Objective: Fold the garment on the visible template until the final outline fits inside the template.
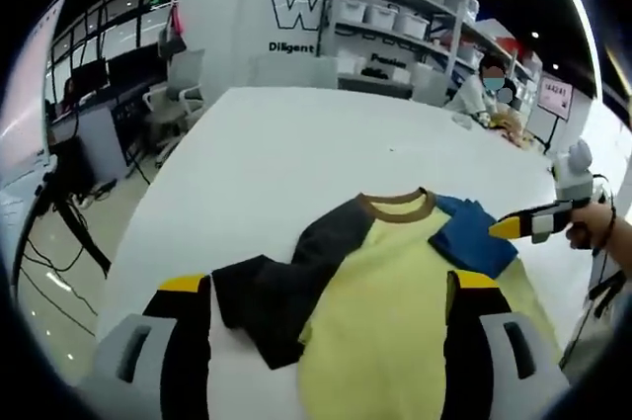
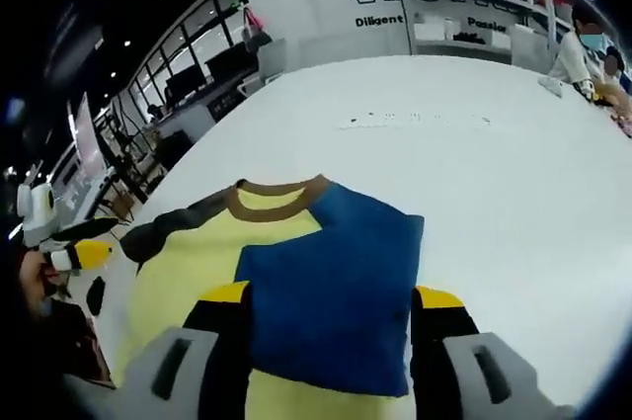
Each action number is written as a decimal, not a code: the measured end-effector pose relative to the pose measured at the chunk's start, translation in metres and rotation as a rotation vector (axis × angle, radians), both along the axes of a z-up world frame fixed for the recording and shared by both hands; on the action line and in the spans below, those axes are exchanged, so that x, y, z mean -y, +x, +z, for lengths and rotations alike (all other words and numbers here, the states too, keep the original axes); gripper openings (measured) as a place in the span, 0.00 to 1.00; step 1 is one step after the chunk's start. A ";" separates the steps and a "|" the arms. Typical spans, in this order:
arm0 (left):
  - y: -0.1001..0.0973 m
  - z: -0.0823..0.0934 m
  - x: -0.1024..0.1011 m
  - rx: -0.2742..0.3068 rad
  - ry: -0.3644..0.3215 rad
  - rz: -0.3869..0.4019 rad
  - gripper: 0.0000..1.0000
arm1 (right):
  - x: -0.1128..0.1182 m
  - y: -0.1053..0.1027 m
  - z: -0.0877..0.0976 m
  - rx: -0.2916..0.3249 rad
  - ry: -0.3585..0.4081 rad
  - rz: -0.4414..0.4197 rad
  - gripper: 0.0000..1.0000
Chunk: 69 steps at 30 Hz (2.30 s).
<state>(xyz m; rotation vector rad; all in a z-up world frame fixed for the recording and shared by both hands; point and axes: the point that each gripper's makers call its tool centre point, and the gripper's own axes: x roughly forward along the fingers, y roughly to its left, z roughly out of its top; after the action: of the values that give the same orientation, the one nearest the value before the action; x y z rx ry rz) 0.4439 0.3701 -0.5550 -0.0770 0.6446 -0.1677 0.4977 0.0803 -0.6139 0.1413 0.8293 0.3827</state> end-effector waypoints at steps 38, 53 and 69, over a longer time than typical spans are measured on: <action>-0.038 0.003 0.041 -0.045 0.043 -0.225 0.99 | 0.025 -0.005 0.010 0.071 -0.025 -0.011 0.00; -0.052 0.004 0.048 -0.061 0.046 -0.272 0.99 | -0.027 -0.012 0.049 0.147 0.018 0.107 0.00; -0.077 0.002 0.034 -0.092 0.051 -0.281 0.99 | -0.143 -0.040 0.060 0.160 0.064 0.315 0.00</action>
<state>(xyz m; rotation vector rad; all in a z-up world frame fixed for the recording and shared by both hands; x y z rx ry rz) 0.3671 0.3361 -0.5533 0.0564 0.7502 -0.4204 0.4580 0.2233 -0.5535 0.0378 0.6815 0.7081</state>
